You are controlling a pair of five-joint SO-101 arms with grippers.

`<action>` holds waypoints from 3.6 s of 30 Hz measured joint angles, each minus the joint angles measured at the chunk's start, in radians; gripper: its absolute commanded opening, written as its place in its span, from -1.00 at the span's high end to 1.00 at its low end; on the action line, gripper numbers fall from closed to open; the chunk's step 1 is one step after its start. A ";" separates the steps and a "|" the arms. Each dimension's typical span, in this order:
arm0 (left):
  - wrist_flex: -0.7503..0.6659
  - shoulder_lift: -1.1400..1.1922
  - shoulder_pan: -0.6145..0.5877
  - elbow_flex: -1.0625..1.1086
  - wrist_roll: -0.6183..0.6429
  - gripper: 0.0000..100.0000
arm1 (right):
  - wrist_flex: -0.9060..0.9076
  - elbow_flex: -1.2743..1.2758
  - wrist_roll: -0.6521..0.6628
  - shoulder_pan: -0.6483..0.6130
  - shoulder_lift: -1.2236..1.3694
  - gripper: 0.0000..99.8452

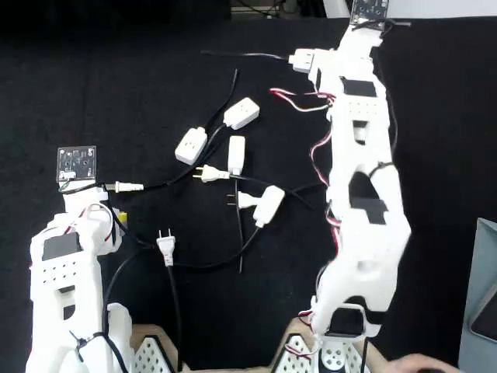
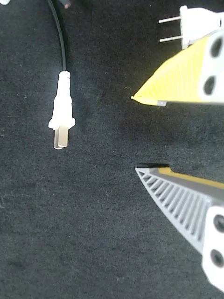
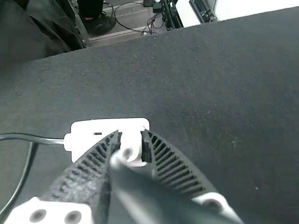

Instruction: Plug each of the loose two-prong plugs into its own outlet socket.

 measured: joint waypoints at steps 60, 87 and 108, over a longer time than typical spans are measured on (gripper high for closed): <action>-0.003 0.000 0.000 0.018 0.000 0.57 | 0.577 0.944 0.038 -0.350 -0.545 0.98; -0.003 0.000 0.000 0.018 0.000 0.57 | 0.528 1.103 -0.066 -0.482 -1.016 0.74; -0.003 0.000 -0.109 0.017 0.009 0.57 | 0.319 1.002 -0.252 -0.993 -0.718 0.74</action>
